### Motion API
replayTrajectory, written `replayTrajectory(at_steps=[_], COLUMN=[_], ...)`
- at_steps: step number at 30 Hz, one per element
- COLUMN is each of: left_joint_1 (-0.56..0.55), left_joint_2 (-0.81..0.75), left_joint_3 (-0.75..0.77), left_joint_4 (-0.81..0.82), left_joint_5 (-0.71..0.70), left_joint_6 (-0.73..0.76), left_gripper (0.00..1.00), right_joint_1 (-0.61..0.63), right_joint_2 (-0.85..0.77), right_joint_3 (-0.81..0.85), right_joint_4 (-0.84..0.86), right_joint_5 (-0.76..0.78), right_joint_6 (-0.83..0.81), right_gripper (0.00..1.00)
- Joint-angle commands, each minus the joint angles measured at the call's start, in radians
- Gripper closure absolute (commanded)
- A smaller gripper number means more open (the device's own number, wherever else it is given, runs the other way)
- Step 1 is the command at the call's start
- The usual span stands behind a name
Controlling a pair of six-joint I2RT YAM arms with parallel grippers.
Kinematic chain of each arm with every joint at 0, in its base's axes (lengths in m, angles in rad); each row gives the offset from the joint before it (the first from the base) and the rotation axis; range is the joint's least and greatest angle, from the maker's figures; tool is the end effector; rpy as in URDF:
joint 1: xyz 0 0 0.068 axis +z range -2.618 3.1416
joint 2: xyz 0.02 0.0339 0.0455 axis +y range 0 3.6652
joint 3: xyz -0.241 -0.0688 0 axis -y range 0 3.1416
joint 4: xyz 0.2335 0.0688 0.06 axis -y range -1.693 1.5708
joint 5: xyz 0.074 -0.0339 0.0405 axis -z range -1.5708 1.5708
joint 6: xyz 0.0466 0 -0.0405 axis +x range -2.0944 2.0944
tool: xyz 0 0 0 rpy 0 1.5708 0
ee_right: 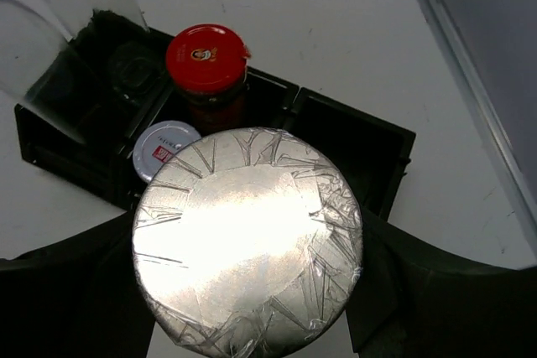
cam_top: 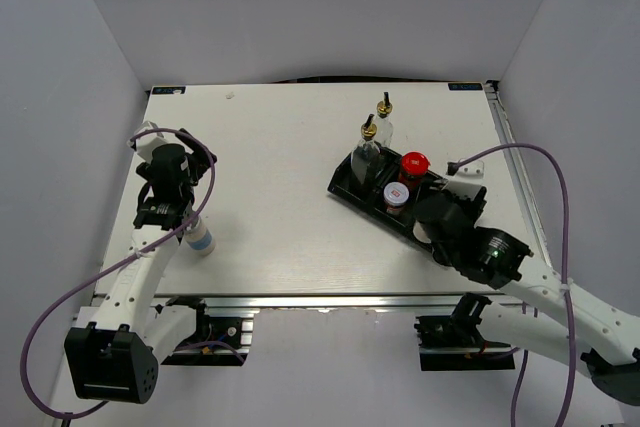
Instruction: Organize the condiment bottles
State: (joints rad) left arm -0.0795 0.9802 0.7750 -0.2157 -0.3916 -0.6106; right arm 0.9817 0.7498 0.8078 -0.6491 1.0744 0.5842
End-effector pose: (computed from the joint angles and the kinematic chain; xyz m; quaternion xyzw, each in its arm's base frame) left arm 0.2342 -0.0008 0.2770 -0.3181 0.7666 -0.0268 0.5572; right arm 0.1192 0.1046 0.2976 0.0863 0.7907 -0.0350 0.6050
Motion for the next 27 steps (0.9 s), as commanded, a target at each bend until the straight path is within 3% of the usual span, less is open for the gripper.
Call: replayTrajectory(at_steps=[1,3,4,7,13,19,27], left_joint_1=[0.006,0.006,0.007,0.007,0.007,0.007,0.007], left_joint_2=[-0.017,-0.012,-0.012,-0.015,-0.031,-0.044,-0.035], left_joint_3=[-0.016,-0.016,-0.014,-0.008,-0.011,-0.020,-0.029], left_joint_4=[0.036,0.042,0.036,0.015,0.016,0.024,0.036], left_joint_5=[0.029,0.036,0.034,0.000,0.007,0.000,0.019], left_joint_6=[-0.005,-0.002,0.002,0.008,0.008,0.006,0.000], left_gripper=[0.02,0.02,0.02,0.02,0.02,0.02,0.02], right_joint_1=[-0.088,-0.181,-0.289,-0.397,-0.482,-0.543,-0.607], right_joint_2=[-0.012,-0.010,0.009,0.066,0.121,0.174,0.183], right_joint_3=[0.013,-0.045,-0.051,-0.056,-0.142,-0.193,-0.413], right_joint_4=[0.220,0.432,0.446,0.469,0.705,0.776,1.136], right_joint_5=[0.149,0.029,-0.073,-0.116,-0.160,-0.157,-0.237], right_joint_6=[-0.128,-0.230,-0.236,-0.236,-0.349,-0.365,-0.380], right_gripper=[1.00,1.00,1.00,1.00,1.00,1.00,1.00])
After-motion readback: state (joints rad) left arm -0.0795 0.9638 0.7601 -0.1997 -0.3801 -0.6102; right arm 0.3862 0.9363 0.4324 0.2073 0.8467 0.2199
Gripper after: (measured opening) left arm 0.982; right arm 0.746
